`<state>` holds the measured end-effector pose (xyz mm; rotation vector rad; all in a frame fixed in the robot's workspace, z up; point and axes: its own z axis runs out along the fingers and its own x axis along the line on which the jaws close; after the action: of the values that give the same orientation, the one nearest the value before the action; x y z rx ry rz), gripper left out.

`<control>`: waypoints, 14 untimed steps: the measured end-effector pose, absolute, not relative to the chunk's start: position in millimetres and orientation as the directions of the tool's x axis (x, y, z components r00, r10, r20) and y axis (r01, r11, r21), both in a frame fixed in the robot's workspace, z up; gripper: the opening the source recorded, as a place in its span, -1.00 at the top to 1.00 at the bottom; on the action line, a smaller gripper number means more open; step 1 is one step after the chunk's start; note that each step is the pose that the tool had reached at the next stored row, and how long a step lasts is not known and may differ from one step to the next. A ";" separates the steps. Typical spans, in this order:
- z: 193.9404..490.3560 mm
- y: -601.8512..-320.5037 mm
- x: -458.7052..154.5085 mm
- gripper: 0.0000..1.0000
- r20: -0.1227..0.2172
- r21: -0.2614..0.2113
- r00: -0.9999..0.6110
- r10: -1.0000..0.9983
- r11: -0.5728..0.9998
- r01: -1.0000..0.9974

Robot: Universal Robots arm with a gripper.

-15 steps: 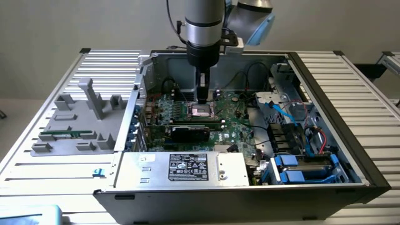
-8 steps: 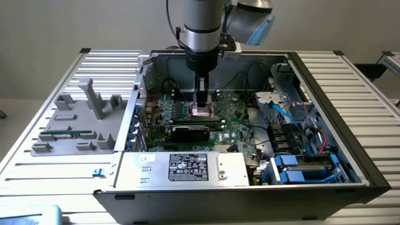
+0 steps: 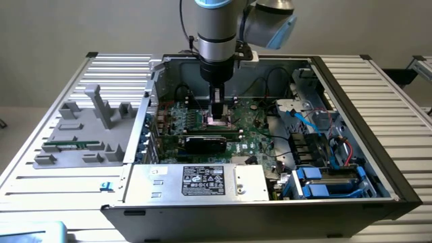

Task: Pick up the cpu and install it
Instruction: 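Place the cpu into insertion slot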

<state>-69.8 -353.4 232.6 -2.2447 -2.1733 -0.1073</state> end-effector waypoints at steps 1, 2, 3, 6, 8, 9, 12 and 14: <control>231.7 -353.4 -70.0 -0.09 0.060 0.039 0.031 0.998 -0.033 0.999; 231.6 -353.4 -70.0 -0.09 0.060 0.039 0.031 0.998 -0.033 0.999; 231.6 -353.4 -70.0 -0.09 0.060 0.039 0.031 0.998 -0.033 0.999; 231.6 -353.4 -70.0 -0.09 0.060 0.039 0.031 0.998 -0.033 0.999; 231.6 -353.4 -70.0 -0.09 0.060 0.039 0.031 0.998 -0.033 0.999; 231.6 -353.4 -70.0 -0.09 0.060 0.039 0.031 0.998 -0.033 0.999; 231.6 -353.4 -70.0 -0.09 0.060 0.039 0.031 0.998 -0.033 0.999; 231.5 -353.4 -70.0 -0.09 0.060 0.039 0.031 0.998 -0.033 0.999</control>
<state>-70.0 -353.4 231.5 -2.2458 -2.1747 -0.1101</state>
